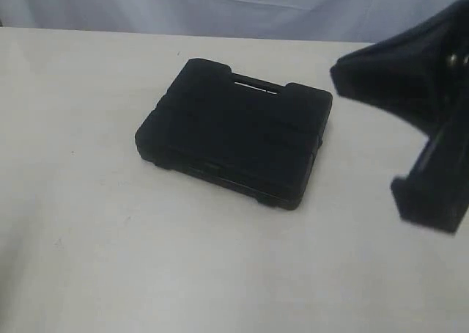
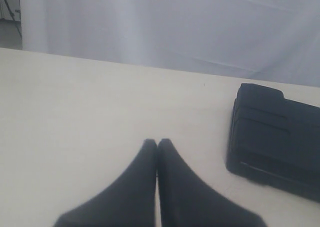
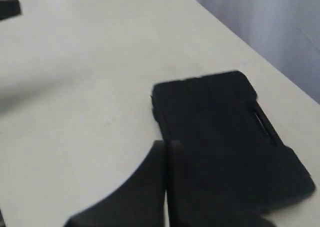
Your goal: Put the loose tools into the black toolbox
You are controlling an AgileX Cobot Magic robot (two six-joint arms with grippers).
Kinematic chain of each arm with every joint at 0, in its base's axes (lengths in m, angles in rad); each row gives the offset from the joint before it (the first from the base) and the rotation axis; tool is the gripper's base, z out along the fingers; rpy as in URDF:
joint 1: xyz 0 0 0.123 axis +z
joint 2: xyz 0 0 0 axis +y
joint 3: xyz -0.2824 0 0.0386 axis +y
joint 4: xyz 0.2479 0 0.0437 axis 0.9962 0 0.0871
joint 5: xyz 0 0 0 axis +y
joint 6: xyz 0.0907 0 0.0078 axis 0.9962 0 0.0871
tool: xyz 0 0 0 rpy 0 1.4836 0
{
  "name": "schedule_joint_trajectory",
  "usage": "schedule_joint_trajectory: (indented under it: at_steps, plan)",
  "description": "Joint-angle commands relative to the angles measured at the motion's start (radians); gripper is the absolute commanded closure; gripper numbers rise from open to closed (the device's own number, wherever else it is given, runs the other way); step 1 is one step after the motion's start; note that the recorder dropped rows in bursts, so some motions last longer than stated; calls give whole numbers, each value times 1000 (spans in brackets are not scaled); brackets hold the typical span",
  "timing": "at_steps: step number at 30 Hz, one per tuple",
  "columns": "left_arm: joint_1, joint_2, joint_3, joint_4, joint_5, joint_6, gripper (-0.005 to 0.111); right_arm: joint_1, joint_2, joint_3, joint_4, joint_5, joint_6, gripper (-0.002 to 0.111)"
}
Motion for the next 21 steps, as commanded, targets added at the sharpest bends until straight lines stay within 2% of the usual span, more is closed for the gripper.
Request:
schedule_joint_trajectory:
  at_steps: [1,6,17,21]
  plan:
    - [-6,4,-5,-3,0,0,107,74,-58,152,0,-228,17,109]
    - [-6,4,-5,-3,0,0,107,112,-76,211,25,-192,17,109]
    - [-6,4,-5,-3,0,0,107,116,-85,228,30,-196,15,109]
    - [-6,4,-5,1,0,0,107,41,-197,253,71,-204,16,109]
